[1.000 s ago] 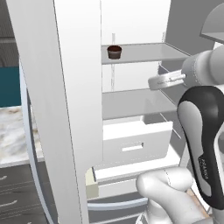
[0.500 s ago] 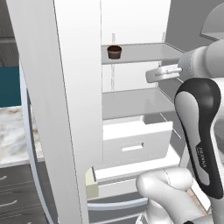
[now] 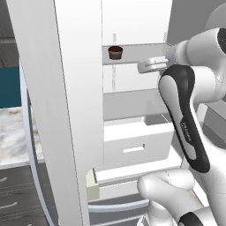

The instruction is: Take the cupcakes from the fridge and place them on the empty tray on the dining counter.

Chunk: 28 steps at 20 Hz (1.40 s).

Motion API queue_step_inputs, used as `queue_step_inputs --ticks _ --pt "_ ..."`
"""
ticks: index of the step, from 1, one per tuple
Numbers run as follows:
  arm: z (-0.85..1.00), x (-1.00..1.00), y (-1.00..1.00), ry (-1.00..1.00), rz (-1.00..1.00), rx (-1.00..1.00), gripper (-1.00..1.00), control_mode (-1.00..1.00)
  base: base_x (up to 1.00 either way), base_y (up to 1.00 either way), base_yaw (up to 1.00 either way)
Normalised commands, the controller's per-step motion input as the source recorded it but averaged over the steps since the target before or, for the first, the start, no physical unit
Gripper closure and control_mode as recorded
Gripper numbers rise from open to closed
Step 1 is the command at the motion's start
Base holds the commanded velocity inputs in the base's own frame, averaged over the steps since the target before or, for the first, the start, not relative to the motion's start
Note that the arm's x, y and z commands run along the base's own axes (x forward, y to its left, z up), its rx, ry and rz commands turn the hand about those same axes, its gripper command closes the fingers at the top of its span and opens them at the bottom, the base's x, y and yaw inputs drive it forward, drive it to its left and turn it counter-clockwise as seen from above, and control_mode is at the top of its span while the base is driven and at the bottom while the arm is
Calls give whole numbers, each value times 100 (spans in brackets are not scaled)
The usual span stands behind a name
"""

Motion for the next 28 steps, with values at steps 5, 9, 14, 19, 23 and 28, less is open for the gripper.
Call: queue_step_inputs --ticks 5,9,14,19,23,28 --pt "0 53 14 0 0 0 -100 -100 0 0 0" --pt "0 51 14 0 0 0 -100 -100 0 0 0" --pt "0 51 9 0 0 0 -100 -100 0 0 0" --pt "0 48 6 0 0 0 -100 -100 0 0 0" --pt "0 43 5 0 0 0 -100 -100 0 0 0" --pt "0 47 5 0 0 0 -100 -100 0 0 0"
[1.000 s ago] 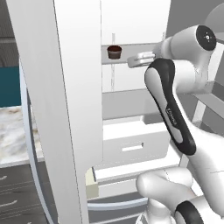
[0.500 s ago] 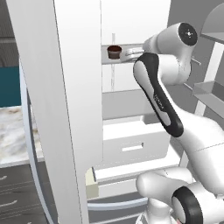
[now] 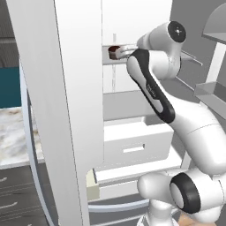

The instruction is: Take the cupcakes from the fridge and place them on the empty tray on the dining counter.

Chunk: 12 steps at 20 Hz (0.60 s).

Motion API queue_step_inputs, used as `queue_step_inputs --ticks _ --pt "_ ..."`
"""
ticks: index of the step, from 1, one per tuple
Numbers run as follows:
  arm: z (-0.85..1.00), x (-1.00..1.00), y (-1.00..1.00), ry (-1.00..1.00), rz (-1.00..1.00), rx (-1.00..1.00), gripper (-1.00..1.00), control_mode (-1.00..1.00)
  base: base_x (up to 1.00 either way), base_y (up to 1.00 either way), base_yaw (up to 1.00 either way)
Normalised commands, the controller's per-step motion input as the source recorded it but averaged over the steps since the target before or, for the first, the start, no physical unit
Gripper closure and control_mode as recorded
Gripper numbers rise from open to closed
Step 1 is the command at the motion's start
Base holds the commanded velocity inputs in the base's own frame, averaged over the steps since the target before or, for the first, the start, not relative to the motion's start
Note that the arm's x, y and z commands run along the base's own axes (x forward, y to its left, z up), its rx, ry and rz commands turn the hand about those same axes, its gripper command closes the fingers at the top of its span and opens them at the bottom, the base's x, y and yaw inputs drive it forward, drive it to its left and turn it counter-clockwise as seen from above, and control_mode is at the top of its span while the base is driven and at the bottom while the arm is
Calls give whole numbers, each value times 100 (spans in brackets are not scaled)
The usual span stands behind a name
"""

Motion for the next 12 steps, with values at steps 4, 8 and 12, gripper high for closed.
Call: queue_step_inputs --ticks 4,8,12 --pt "0 46 5 0 0 0 -100 -100 0 0 0" --pt "-1 43 5 0 0 0 -100 -100 0 0 0" --pt "-2 40 5 0 0 0 -100 -100 0 0 0"
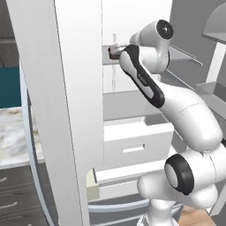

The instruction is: Take the cupcakes from the fridge and place them on the empty tray on the dining counter.

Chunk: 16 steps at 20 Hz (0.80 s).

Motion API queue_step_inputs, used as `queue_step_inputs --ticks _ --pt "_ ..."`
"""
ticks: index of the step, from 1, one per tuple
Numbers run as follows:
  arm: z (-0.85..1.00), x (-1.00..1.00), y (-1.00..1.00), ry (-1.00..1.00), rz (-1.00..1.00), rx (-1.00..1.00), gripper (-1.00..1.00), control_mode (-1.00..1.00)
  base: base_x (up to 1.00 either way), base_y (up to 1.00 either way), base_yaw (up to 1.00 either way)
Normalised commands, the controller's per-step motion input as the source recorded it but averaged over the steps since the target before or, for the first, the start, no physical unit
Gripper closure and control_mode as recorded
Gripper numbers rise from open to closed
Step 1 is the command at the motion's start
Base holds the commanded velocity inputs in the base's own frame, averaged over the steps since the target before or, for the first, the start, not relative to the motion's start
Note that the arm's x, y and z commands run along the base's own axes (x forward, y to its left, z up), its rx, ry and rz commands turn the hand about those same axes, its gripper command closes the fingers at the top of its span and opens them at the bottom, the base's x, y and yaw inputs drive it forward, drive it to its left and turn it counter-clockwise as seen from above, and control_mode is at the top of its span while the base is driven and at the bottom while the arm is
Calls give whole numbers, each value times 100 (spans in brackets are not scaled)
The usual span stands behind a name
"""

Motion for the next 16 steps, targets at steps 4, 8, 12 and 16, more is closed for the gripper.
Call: queue_step_inputs --ticks 4,8,12,16 --pt "-7 35 5 0 0 0 -100 -100 0 0 0" --pt "-12 32 3 0 0 0 -100 -100 0 0 0" --pt "-10 32 4 0 0 0 -100 -100 0 0 0" --pt "-7 32 4 0 0 0 -100 -100 0 0 0"
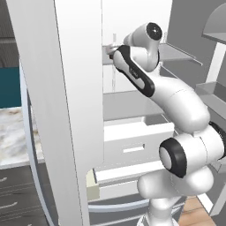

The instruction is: Take the cupcakes from the fridge and place them on the empty tray on the dining counter.

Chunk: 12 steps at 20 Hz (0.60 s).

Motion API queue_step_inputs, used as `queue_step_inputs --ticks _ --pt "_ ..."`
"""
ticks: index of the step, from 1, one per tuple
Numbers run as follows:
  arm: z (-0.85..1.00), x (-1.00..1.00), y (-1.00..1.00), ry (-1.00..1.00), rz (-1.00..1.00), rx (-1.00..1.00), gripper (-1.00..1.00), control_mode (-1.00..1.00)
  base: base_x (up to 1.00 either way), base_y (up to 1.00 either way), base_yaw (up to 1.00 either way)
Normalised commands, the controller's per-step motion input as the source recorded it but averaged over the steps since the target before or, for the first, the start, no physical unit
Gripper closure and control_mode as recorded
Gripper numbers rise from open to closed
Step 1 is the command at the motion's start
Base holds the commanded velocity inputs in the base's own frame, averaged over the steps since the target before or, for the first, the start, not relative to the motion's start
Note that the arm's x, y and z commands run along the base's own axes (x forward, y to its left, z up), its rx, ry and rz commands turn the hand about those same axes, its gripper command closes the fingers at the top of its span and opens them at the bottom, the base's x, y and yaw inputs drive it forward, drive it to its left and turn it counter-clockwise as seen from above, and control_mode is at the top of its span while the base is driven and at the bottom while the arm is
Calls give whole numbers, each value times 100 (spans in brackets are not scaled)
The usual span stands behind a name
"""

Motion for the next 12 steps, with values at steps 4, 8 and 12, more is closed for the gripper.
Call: queue_step_inputs --ticks 4,8,12 --pt "-9 31 4 0 0 0 -100 -100 0 0 0" --pt "-10 32 5 0 0 0 -100 -100 0 0 0" --pt "-13 34 5 0 0 0 -100 -100 0 0 0"
